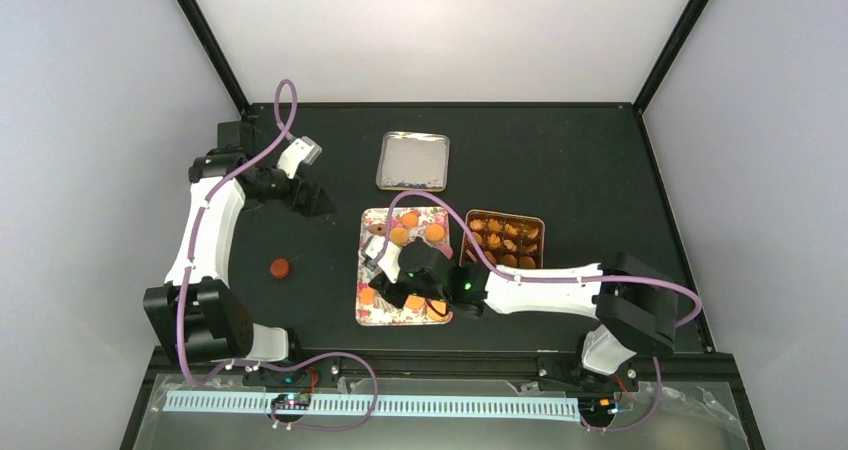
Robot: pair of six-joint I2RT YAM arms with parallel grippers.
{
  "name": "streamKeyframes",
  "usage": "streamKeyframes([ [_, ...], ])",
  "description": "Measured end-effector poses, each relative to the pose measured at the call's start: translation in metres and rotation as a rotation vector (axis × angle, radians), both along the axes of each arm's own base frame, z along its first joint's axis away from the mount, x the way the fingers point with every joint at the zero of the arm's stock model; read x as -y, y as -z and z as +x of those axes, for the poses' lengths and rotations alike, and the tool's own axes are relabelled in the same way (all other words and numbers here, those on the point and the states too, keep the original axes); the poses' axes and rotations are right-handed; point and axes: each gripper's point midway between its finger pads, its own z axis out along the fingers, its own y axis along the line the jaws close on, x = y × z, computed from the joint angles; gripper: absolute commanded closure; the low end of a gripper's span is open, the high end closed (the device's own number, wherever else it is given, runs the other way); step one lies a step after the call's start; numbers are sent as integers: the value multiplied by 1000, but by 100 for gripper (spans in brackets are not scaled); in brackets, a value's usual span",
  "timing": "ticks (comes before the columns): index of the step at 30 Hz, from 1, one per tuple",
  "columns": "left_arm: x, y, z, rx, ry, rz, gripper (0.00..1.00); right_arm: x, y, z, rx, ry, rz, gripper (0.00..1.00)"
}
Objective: Pack the cookies
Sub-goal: Pick up the fake cookies from the plate.
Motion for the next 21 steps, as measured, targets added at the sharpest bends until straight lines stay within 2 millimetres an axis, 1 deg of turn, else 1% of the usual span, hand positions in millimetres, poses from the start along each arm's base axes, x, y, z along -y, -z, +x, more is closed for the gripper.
streamKeyframes([
  [3, 0, -2, 0, 4, 0, 0, 1, -1, -7, 3, 11, 12, 0, 99],
  [5, 0, -3, 1, 7, 0, 0, 1, -1, -19, 5, 28, 19, 17, 99],
  [8, 0, -3, 1, 7, 0, 0, 1, 4, -49, 8, 59, 39, 68, 99],
  [11, 0, -3, 1, 8, 1, -2, 1, 19, -82, 13, 90, 71, 122, 99],
  [12, 1, -4, 1, 8, 2, -4, 1, 28, -97, 16, 104, 92, 148, 99],
  [13, 1, -4, 1, 8, 3, -6, 1, 35, -106, 20, 116, 112, 166, 99],
  [14, 1, -4, 1, 9, 3, -8, 1, 47, -117, 24, 129, 141, 186, 99],
  [16, 1, -5, 1, 11, 5, -11, 1, 71, -131, 32, 150, 200, 205, 99],
  [18, 2, -5, 1, 13, 7, -16, 1, 99, -137, 39, 164, 273, 205, 99],
  [21, 4, -7, 1, 17, 12, -26, 1, 143, -132, 46, 169, 383, 174, 98],
])
